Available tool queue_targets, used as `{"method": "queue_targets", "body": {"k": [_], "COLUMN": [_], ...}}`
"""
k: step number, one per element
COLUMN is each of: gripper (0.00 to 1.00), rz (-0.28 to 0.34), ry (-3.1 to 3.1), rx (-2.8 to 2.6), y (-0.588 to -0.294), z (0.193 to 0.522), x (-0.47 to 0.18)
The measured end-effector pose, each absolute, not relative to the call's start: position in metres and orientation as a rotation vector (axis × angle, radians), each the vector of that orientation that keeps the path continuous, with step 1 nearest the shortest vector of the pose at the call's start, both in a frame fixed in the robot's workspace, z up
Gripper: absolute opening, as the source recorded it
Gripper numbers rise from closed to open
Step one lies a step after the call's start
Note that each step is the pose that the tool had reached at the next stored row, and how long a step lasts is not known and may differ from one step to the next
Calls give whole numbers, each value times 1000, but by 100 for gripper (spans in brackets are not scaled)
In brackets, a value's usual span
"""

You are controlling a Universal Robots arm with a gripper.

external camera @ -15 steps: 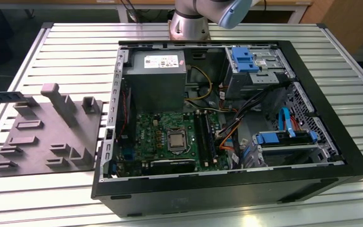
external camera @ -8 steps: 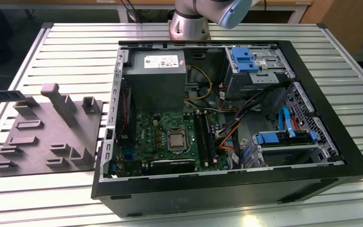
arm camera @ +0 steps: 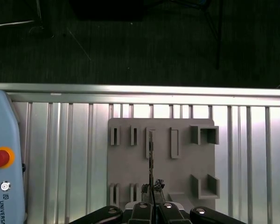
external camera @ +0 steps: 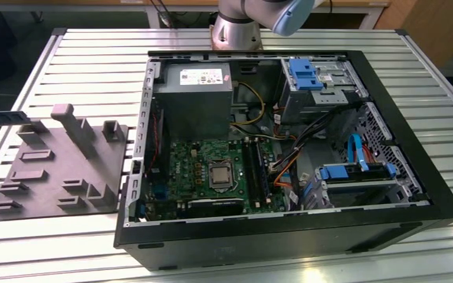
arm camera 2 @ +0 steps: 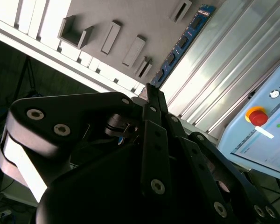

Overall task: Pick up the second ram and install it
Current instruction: 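Pick up the second ram and move it above second insertion slot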

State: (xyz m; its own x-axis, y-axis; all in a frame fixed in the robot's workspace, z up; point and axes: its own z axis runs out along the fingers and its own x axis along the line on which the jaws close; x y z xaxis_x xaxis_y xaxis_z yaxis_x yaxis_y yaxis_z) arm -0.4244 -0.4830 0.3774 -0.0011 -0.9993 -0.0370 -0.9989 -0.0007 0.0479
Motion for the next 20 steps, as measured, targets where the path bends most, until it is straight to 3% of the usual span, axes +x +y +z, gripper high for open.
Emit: {"method": "queue_targets", "body": {"k": [20], "gripper": [12], "rz": [-94], "ry": [-2215], "rx": [2215], "y": [-482], "z": [388], "x": [-425]}}
